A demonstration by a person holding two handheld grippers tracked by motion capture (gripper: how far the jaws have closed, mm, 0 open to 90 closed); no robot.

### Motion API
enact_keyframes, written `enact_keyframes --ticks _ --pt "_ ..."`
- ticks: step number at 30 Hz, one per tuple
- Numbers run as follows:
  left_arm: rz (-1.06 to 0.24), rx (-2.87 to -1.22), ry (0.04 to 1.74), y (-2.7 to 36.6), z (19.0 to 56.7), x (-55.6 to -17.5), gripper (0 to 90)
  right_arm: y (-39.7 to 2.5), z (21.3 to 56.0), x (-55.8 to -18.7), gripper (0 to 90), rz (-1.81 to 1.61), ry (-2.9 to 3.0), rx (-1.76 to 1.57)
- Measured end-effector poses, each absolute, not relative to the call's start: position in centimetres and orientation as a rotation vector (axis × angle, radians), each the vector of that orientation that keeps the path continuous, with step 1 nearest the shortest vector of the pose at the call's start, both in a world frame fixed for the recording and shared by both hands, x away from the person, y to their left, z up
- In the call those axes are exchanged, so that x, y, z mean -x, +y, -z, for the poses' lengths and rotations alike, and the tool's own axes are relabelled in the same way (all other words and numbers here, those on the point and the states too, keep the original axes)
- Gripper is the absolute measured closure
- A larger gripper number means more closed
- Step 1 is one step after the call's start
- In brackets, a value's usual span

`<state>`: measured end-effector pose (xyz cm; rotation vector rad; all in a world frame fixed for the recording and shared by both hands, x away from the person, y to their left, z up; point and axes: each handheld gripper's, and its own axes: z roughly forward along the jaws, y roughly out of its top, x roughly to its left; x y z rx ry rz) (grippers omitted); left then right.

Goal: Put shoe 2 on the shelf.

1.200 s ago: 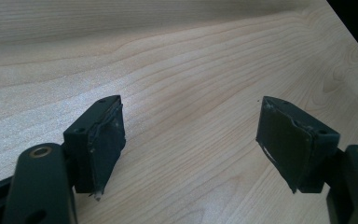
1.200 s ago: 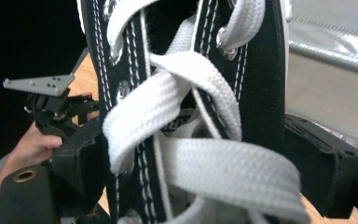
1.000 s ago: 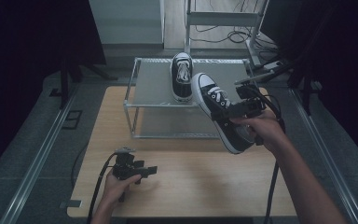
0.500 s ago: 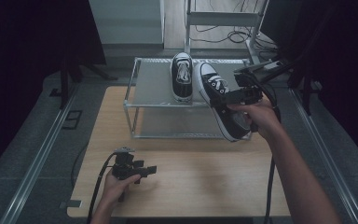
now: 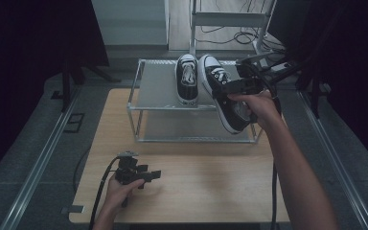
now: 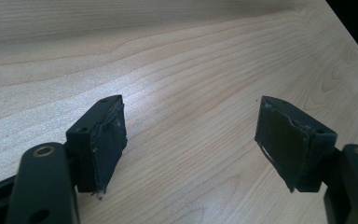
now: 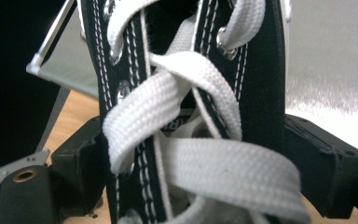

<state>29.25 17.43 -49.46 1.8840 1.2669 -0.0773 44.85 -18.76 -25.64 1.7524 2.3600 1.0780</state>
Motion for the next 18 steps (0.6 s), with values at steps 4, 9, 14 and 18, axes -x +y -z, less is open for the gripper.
enact_keyframes --ticks 4,9,14,18 --pt "0.084 -1.881 1.263 17.4 49.5 -29.2 24.6 -18.5 25.5 -45.7 14.9 -1.078 2.329 -1.790" --pt "0.085 -1.880 1.266 17.4 49.5 -29.3 24.6 -18.4 25.5 -46.5 14.9 -1.048 2.296 -1.828" --pt "0.087 -1.870 1.267 17.4 49.4 -29.2 24.6 -18.1 25.7 -47.2 14.9 -1.041 2.264 -1.880" --pt "0.085 -1.871 1.267 17.5 49.4 -29.2 24.6 -17.7 25.9 -47.9 14.9 -1.015 2.242 -1.911"
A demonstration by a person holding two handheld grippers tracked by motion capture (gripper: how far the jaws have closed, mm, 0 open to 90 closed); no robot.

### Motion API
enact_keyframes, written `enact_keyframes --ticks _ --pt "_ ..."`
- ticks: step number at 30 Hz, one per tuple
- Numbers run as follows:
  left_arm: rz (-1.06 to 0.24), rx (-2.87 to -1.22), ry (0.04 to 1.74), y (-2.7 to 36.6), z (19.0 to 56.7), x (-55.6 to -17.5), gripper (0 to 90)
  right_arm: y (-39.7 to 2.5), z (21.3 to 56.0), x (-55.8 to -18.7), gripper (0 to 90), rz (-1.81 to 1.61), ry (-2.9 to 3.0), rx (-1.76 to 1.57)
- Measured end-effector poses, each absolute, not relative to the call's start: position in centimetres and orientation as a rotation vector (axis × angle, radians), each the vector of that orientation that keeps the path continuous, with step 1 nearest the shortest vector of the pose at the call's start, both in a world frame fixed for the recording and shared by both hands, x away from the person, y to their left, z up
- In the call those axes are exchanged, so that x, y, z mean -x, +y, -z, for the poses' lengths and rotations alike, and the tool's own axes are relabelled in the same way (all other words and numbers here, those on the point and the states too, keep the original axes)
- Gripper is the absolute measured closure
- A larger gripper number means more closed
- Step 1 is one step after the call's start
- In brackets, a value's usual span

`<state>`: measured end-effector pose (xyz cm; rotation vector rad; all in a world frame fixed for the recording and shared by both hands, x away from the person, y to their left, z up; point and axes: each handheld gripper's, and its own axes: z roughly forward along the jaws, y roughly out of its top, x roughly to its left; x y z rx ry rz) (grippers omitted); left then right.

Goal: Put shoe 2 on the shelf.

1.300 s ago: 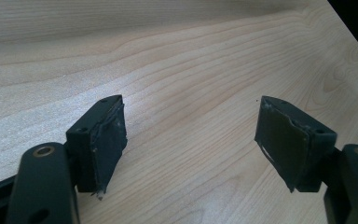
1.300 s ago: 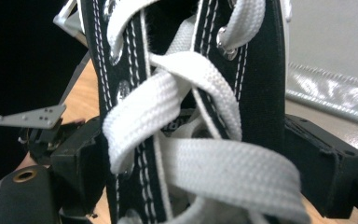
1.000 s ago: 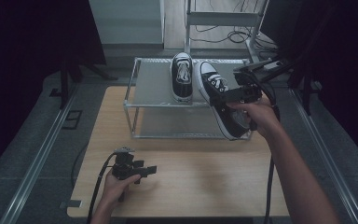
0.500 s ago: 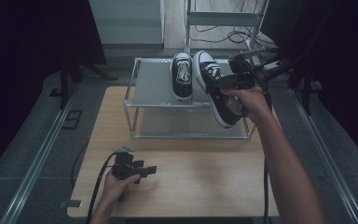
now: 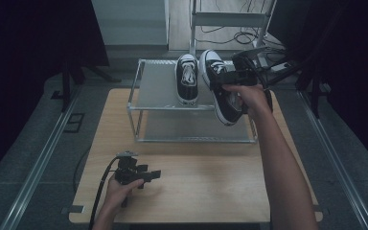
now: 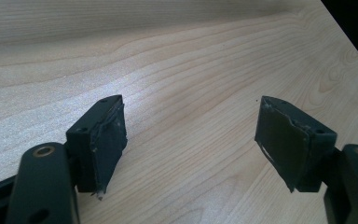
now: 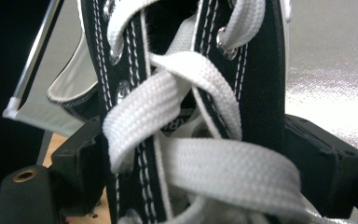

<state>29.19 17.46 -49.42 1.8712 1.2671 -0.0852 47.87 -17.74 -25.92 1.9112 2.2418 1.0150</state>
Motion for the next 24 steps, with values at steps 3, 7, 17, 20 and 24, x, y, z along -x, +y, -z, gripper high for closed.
enact_keyframes --ticks 3,7,17,20,24 --pt "0.086 -1.870 1.267 17.5 49.4 -29.2 24.6 -17.6 26.0 -48.3 14.9 -1.014 2.214 -1.939" --pt "0.087 -1.866 1.270 17.5 49.4 -29.2 24.6 -17.6 25.8 -48.8 14.9 -1.009 2.176 -1.973" --pt "0.087 -1.859 1.265 17.8 49.3 -29.2 24.6 -17.1 25.7 -50.1 14.9 -0.983 2.100 -2.046" --pt "0.086 -1.859 1.267 17.8 49.3 -29.2 24.6 -16.9 25.7 -50.5 14.9 -0.979 2.075 -2.069" --pt "0.087 -1.855 1.265 17.8 49.3 -29.2 24.6 -16.5 25.8 -51.0 14.8 -0.977 2.054 -2.094"
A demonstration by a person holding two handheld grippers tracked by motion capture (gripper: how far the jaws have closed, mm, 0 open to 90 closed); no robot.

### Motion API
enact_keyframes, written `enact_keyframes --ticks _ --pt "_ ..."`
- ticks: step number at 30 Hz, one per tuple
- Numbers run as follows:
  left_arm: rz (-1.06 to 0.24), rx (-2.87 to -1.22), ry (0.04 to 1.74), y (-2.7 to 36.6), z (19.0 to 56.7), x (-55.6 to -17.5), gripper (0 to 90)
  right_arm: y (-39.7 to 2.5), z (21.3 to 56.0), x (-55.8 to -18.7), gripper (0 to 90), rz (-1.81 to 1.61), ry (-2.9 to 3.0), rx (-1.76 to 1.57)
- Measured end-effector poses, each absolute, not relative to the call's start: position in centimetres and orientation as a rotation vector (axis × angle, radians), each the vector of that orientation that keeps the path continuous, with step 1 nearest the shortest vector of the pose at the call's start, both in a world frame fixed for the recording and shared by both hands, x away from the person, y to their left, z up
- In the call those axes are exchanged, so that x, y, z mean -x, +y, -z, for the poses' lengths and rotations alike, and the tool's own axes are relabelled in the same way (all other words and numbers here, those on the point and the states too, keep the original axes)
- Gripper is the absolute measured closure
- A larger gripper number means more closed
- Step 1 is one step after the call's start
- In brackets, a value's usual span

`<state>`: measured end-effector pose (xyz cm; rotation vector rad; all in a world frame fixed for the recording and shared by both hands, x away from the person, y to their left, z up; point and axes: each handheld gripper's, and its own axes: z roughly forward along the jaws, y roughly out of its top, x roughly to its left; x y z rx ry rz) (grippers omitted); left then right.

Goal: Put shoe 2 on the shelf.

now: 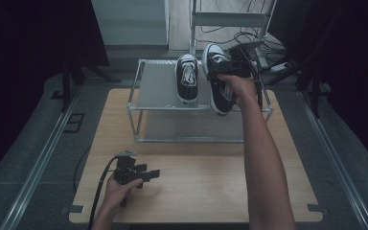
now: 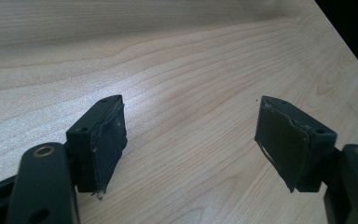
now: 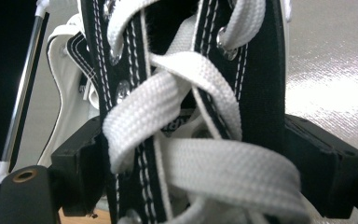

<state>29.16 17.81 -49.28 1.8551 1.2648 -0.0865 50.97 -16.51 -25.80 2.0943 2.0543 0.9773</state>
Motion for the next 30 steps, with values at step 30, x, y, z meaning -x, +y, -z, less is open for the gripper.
enact_keyframes --ticks 30 --pt "0.100 -1.847 1.256 17.9 49.2 -29.2 24.7 -15.3 27.1 -54.2 14.7 -0.912 1.913 -2.259"
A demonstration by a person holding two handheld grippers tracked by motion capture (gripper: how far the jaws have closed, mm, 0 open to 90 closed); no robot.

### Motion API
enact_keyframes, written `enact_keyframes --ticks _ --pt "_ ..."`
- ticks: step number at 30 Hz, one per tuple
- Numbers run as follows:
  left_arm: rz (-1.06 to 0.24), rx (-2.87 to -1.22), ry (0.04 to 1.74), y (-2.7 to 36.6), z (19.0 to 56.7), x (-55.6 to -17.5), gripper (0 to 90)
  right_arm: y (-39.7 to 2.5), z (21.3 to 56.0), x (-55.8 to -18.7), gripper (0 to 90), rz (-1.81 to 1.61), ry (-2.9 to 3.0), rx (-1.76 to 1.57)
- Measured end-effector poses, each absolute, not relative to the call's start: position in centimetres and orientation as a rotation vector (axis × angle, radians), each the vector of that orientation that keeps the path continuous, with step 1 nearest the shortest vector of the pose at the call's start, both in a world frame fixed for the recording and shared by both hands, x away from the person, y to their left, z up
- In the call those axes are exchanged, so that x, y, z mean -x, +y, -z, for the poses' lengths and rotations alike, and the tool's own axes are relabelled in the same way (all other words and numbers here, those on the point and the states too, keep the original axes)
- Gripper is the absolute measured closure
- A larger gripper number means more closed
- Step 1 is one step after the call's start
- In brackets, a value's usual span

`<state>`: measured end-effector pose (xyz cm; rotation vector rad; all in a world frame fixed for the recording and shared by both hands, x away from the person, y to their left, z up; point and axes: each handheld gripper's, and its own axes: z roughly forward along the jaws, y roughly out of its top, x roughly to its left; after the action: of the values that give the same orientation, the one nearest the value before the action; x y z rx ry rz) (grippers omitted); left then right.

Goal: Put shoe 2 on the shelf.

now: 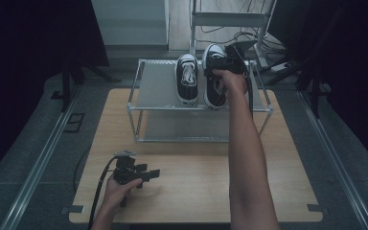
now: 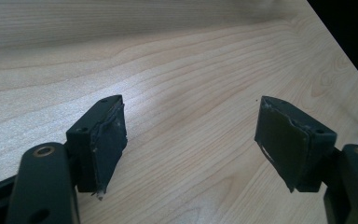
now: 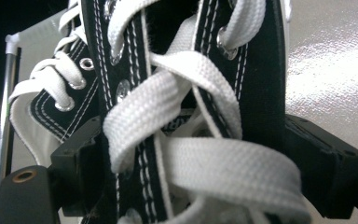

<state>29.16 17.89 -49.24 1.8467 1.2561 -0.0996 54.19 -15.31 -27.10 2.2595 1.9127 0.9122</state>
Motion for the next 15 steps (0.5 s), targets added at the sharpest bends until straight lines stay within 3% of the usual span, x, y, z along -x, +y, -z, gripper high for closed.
enact_keyframes --ticks 15 --pt "0.098 -1.846 1.259 18.0 49.2 -29.2 24.7 -14.8 27.6 -55.4 14.5 -0.925 1.875 -2.309"
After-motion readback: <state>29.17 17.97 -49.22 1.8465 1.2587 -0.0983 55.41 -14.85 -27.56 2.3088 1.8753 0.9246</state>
